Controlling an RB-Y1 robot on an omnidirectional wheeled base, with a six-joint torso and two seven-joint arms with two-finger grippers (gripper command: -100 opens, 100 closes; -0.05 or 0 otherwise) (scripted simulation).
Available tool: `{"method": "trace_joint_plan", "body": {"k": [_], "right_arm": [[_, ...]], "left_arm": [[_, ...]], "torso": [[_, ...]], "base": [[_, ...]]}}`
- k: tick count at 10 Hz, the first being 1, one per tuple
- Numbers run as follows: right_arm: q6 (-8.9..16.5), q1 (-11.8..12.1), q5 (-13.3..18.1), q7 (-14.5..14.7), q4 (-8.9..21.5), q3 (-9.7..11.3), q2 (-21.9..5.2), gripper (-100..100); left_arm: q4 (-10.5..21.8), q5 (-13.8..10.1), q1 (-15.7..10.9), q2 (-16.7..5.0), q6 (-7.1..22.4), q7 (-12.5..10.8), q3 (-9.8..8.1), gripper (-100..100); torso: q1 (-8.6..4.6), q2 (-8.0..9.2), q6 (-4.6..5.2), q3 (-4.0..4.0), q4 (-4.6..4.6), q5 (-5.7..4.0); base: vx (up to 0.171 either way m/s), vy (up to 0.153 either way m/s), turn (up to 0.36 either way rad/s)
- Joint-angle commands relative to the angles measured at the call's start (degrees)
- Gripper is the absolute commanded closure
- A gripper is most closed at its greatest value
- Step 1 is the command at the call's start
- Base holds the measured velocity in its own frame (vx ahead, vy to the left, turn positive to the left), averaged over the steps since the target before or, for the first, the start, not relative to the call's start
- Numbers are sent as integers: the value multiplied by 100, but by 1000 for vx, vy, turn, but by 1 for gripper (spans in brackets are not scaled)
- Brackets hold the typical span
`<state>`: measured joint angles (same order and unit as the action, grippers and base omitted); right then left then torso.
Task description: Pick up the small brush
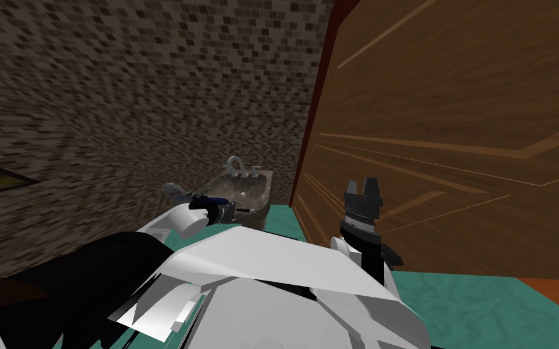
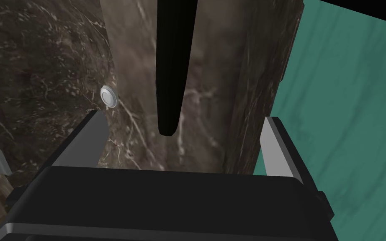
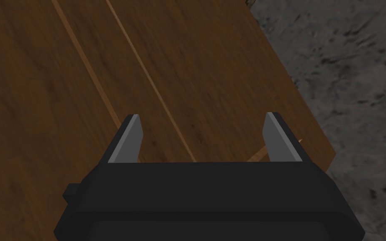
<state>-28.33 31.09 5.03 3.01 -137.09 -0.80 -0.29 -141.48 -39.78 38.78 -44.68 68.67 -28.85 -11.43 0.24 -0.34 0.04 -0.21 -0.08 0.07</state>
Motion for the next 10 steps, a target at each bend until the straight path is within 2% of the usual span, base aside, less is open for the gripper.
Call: {"method": "trace_joint_plan", "body": {"k": [1, 2, 6, 7, 8, 9, 10], "right_arm": [[0, 0, 0, 0, 0, 0, 0, 0], [0, 0, 0, 0, 0, 0, 0, 0], [0, 0, 0, 0, 0, 0, 0, 0], [0, 0, 0, 0, 0, 0, 0, 0], [0, 0, 0, 0, 0, 0, 0, 0], [0, 0, 0, 0, 0, 0, 0, 0], [0, 0, 0, 0, 0, 0, 0, 0]], "left_arm": [[-95, -204, 30, -133, 206, -111, -76, -100], [-253, -325, 47, -216, 323, -172, -123, -100], [-751, -479, 71, -323, 474, -252, -184, -100], [-827, -491, 73, -330, 485, -257, -188, -100], [-755, -469, 53, -322, 471, -250, -166, -100], [-769, -473, 54, -324, 479, -256, -170, 0], [-606, -422, 10, -280, 389, -182, -112, -100]], "torso": [[0, 0, 0, 0, 0, 0], [0, -2, 0, -1, -1, 0], [-14, 6, -1, 3, 1, -3], [-16, 6, -1, 4, 1, -3], [-18, 7, -1, 4, 2, -4], [-18, 8, -1, 4, 1, -3], [-18, 8, -1, 4, 2, -3]], "base": [[27, 44, -39], [20, 37, -34], [7, 16, -11], [0, 0, 0], [0, 0, 0], [0, 0, 0], [-9, -14, -51]]}}
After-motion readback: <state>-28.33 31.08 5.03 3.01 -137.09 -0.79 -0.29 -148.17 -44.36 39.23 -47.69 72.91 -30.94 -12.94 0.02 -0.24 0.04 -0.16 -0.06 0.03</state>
